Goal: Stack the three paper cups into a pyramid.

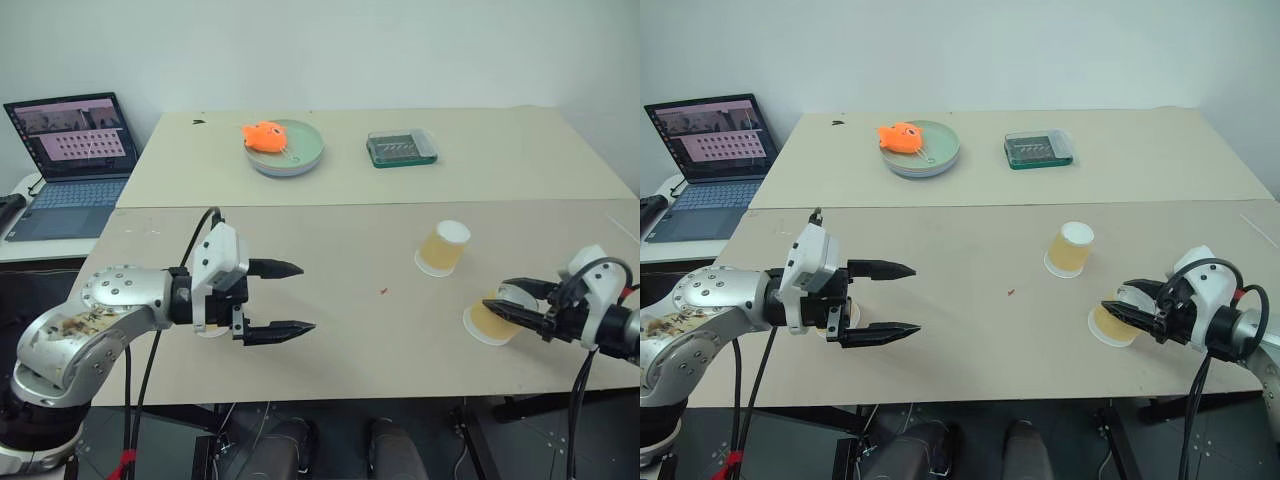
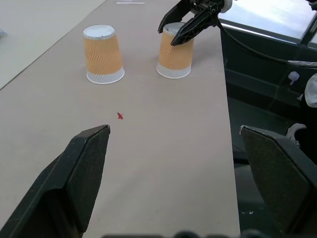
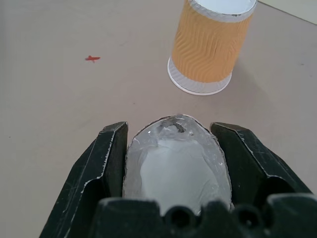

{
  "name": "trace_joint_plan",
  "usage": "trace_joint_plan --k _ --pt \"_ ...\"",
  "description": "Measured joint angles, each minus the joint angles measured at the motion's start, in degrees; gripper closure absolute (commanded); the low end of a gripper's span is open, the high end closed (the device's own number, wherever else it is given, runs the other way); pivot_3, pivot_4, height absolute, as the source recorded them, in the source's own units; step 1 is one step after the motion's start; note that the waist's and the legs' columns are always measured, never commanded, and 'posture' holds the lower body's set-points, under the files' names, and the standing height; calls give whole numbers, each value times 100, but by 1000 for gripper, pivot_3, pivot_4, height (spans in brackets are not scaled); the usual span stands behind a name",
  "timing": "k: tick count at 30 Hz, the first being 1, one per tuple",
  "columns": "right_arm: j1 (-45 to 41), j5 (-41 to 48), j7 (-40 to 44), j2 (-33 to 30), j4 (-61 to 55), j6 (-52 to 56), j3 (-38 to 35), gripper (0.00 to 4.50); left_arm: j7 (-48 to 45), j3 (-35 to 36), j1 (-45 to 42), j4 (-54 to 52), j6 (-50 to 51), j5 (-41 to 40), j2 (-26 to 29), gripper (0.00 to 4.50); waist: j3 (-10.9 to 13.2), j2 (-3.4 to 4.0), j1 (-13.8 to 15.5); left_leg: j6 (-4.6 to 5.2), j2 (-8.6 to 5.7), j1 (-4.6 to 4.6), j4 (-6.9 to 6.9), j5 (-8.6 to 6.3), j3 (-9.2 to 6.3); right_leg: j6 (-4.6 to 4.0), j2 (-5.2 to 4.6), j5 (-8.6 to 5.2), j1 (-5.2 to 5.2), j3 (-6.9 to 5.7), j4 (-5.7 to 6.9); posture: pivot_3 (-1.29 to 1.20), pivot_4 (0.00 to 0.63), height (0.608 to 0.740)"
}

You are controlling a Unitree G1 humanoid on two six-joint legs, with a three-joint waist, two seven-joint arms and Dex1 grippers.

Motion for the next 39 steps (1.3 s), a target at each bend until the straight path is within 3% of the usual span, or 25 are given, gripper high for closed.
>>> trace_joint_plan --k 7,12,15,20,26,32,39 --pt "-1259 604 165 -600 -1067 419 99 2005 11 52 -1 111 0 20 45 0 8 3 -19 -2 17 1 -1 -1 -1 -8 5 0 -2 -8 -1 0 150 740" --pt "-2350 1029 468 -541 -1495 529 1082 2005 43 97 -30 108 2 44 65 0 12 -6 -11 -2 1 -18 0 -1 2 0 0 5 -15 -2 -11 0 150 740" --pt "-3276 1048 511 -183 -1390 557 1721 2005 48 134 -26 101 4 47 103 0 17 -16 -12 -2 3 -21 2 -1 1 -4 2 8 -22 -2 -9 0 150 740" --pt "-4443 521 909 692 -271 399 3015 2005 86 197 -27 94 24 45 158 0 20 -28 -31 -4 4 -19 3 1 1 -31 8 25 -32 -2 -2 0 150 740" --pt "-5514 -540 1714 1882 2317 -511 4143 2005 240 244 -25 -47 85 -43 166 0 23 -32 -54 -15 -1 -28 4 8 1 -57 13 46 -71 0 4 0 150 740" --pt "-6039 -1261 2084 2567 3842 -1344 4384 2005 404 288 25 -184 227 -191 168 0 24 -32 -96 -49 1 -30 2 27 0 -61 22 54 -78 4 6 0 150 740" --pt "-6322 -1875 2089 3198 4780 -1982 4498 2005 518 344 44 -243 276 -265 202 0 24 -31 -172 -49 11 -26 2 24 -1 -78 48 65 -84 11 16 0 150 740"
